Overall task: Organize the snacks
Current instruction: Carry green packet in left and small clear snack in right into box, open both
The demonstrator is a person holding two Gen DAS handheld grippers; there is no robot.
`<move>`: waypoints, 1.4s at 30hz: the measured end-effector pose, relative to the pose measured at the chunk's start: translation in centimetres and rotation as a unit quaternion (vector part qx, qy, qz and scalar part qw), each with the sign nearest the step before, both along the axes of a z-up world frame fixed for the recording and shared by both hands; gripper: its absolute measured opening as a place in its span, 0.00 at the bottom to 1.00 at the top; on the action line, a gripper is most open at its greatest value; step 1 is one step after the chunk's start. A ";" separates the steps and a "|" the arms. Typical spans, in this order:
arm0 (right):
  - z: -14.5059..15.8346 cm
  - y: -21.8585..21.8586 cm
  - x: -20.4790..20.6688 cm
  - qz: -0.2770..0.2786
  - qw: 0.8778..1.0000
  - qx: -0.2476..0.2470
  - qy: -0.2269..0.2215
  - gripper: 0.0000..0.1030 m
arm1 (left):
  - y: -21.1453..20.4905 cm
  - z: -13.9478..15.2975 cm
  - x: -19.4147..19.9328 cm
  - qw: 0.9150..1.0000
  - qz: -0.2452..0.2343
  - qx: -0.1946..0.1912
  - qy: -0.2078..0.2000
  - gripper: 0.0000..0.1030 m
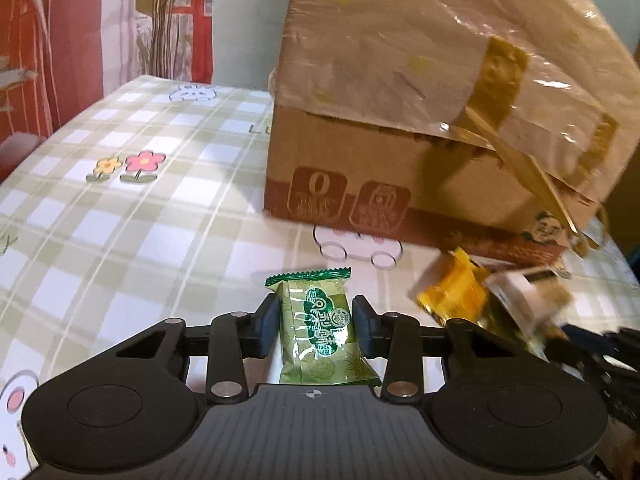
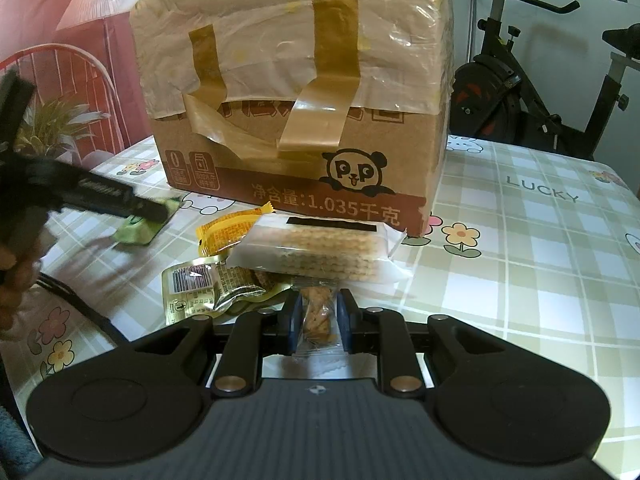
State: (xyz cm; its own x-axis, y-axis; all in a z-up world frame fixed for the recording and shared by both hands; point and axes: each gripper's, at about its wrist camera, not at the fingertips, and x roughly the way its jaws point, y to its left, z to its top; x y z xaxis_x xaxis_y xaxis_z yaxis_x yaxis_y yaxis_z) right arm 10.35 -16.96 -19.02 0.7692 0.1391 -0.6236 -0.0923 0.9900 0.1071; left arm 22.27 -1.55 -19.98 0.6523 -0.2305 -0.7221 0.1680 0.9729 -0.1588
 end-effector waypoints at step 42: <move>16.0 -0.6 1.4 0.009 0.977 0.002 -0.215 0.19 | -4.2 16.4 0.6 0.961 -0.133 -0.067 -0.233 0.39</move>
